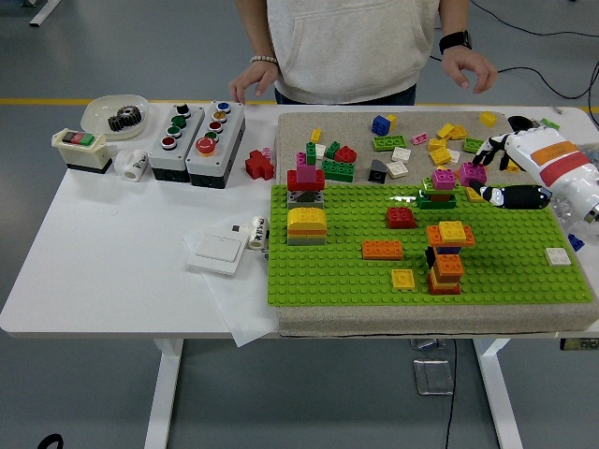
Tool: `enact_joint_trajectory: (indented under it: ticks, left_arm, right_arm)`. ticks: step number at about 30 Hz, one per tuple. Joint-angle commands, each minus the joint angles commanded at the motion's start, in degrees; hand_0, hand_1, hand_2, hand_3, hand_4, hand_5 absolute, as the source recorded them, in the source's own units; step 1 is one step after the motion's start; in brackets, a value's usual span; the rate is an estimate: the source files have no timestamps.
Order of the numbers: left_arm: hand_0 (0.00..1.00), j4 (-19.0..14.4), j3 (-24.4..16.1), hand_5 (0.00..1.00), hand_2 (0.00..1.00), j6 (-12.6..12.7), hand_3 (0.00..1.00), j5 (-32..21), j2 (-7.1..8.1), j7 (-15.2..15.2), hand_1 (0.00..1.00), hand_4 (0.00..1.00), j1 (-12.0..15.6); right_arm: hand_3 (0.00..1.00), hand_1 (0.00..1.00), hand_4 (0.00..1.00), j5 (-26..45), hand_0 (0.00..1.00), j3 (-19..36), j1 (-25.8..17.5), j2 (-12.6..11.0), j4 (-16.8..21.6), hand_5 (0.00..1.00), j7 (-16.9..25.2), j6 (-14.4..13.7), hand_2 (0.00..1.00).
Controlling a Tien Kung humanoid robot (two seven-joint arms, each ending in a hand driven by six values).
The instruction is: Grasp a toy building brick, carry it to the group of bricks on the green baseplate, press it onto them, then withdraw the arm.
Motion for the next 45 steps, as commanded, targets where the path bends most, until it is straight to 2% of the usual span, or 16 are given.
enact_joint_trajectory:
  ticks: [7,12,16,20,29,30,41,42,45]
  left_arm:
    - [0.549,0.0,-0.1,0.733,0.679,0.0,0.604,0.3,0.03,0.2,0.618,0.633,0.2]
    - [0.552,0.0,0.0,0.733,0.679,0.0,0.605,0.2,0.04,0.2,0.617,0.634,0.2]
    - [0.552,0.0,0.1,0.733,0.679,0.1,0.605,0.0,0.08,0.2,0.617,0.634,0.2]
    - [0.552,0.0,0.3,0.733,0.678,0.2,0.606,-0.2,0.12,0.2,0.618,0.633,0.3]
    - [0.551,0.0,0.4,0.733,0.678,0.4,0.606,-0.2,0.12,0.4,0.618,0.633,0.4]
    - [0.55,0.0,0.3,0.733,0.678,0.3,0.605,-0.1,0.13,0.4,0.615,0.634,0.5]
    - [0.551,0.0,0.4,0.734,0.677,0.4,0.606,-0.1,0.18,0.4,0.617,0.634,0.6]
    - [0.55,0.0,0.4,0.733,0.677,0.4,0.607,-0.2,0.2,0.4,0.615,0.634,0.6]
    - [0.55,0.0,0.5,0.733,0.677,0.4,0.607,-0.2,0.24,0.4,0.615,0.634,0.6]
  right_arm:
    - [0.505,0.388,0.671,-2.1,0.25,2.0,-5.2,-1.8,10.3,0.357,-0.5,0.2,0.49]
    - [0.506,0.389,0.67,-3.6,0.252,3.0,-8.4,-2.2,14.7,0.356,-0.8,0.2,0.49]
    - [0.506,0.389,0.67,-4.6,0.252,3.9,-10.3,-2.1,16.6,0.356,-1.2,-0.1,0.49]
    - [0.506,0.388,0.67,-6.6,0.255,5.5,-14.3,-1.4,19.8,0.356,-2.1,-0.4,0.49]
    - [0.509,0.389,0.669,-9.9,0.249,8.0,-19.6,-0.3,22.2,0.353,-3.5,-0.5,0.491]
    - [0.512,0.367,0.667,-10.2,0.233,8.4,-20.2,-0.2,22.3,0.357,-3.6,-0.5,0.493]
    - [0.514,0.359,0.666,-11.3,0.231,11.4,-22.9,0.3,22.8,0.358,-3.8,-0.9,0.496]
    - [0.515,0.312,0.66,-11.5,0.197,11.7,-23.1,0.3,23.0,0.356,-3.8,-0.9,0.508]
    - [0.515,0.312,0.66,-11.9,0.197,12.2,-23.8,0.3,23.5,0.356,-3.8,-0.9,0.508]
